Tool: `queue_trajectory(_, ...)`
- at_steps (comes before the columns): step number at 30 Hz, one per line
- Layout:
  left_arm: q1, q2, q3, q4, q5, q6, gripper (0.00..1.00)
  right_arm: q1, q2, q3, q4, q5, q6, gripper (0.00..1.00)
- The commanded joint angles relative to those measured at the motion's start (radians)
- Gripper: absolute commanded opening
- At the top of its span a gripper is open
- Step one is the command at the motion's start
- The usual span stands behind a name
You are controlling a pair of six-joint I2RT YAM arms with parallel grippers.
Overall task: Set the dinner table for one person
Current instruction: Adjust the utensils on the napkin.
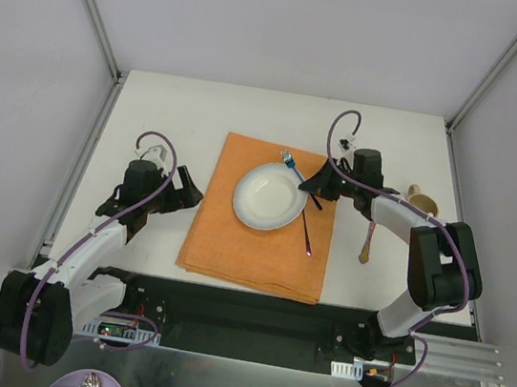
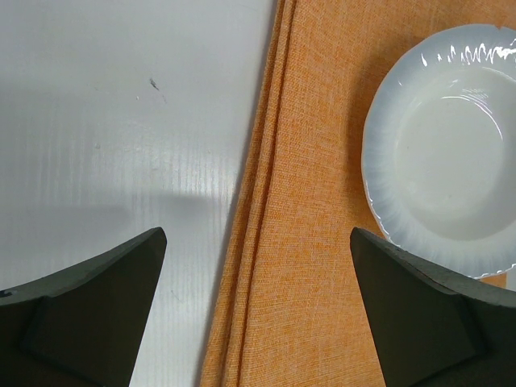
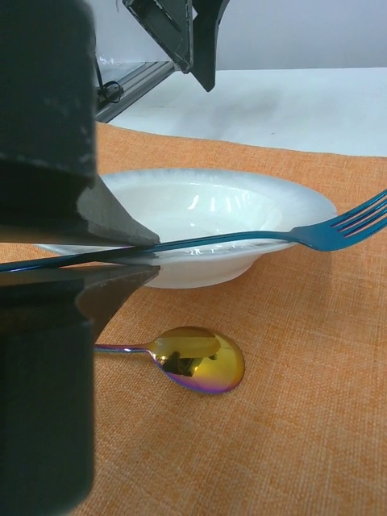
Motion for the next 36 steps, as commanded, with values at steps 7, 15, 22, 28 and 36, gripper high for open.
queue_trajectory(7,-0.011,-0.004,0.001,0.003,0.001,0.009,0.99,-0.042,-0.009,0.051,-0.025,0.027,-0.043,0.01)
queue_trajectory(15,-0.011,0.002,0.001,0.003,0.001,0.009,0.99,-0.042,0.094,0.082,-0.151,0.084,-0.087,0.01)
queue_trajectory(22,-0.01,0.011,0.004,0.003,0.004,0.009,0.99,-0.041,0.115,0.073,-0.18,0.105,-0.103,0.13)
queue_trajectory(28,-0.011,0.013,0.005,0.003,0.004,0.009,0.99,-0.041,0.12,0.073,-0.183,0.112,-0.112,0.15)
queue_trajectory(36,-0.011,0.016,0.002,0.003,0.005,0.009,0.99,-0.042,0.129,0.091,-0.229,0.141,-0.147,0.27)
